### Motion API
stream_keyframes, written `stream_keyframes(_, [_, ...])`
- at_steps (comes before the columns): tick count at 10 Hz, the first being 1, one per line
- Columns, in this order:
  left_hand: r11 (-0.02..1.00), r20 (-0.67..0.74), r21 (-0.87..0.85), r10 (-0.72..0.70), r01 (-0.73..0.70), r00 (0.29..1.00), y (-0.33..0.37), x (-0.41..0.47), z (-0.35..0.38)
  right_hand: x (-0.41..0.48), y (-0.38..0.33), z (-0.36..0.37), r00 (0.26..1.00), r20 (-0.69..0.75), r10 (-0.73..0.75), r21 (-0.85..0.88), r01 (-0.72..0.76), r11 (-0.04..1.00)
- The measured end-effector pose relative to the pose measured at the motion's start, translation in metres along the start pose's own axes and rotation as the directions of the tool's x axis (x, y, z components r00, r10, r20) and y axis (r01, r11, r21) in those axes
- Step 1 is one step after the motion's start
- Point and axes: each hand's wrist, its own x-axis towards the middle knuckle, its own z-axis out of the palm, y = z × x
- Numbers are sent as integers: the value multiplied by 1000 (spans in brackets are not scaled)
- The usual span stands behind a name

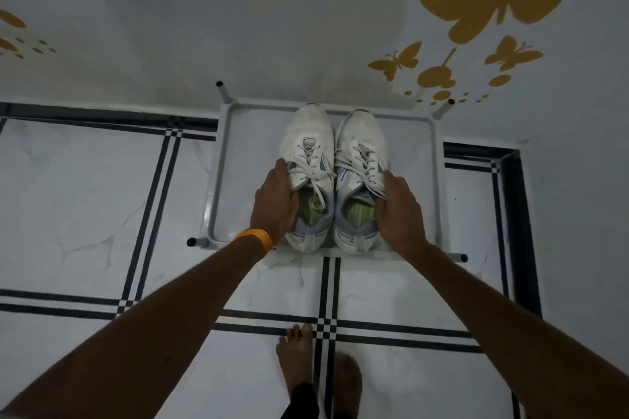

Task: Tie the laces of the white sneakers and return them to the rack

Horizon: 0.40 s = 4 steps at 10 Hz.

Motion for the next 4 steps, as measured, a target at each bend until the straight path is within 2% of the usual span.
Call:
stream_keyframes(2, [1000,35,14,6,-7,999,-11,19,14,10,19,16,998,55,38,55,-41,998])
stream_keyframes(3, [994,74,111,-24,16,997,1,23,6,15,14,3,986,161,47,81,-61,995])
stream_keyframes(4, [950,75,312,-59,33,995,23,21,-18,17,3,-35,969,218,117,-28,-113,993])
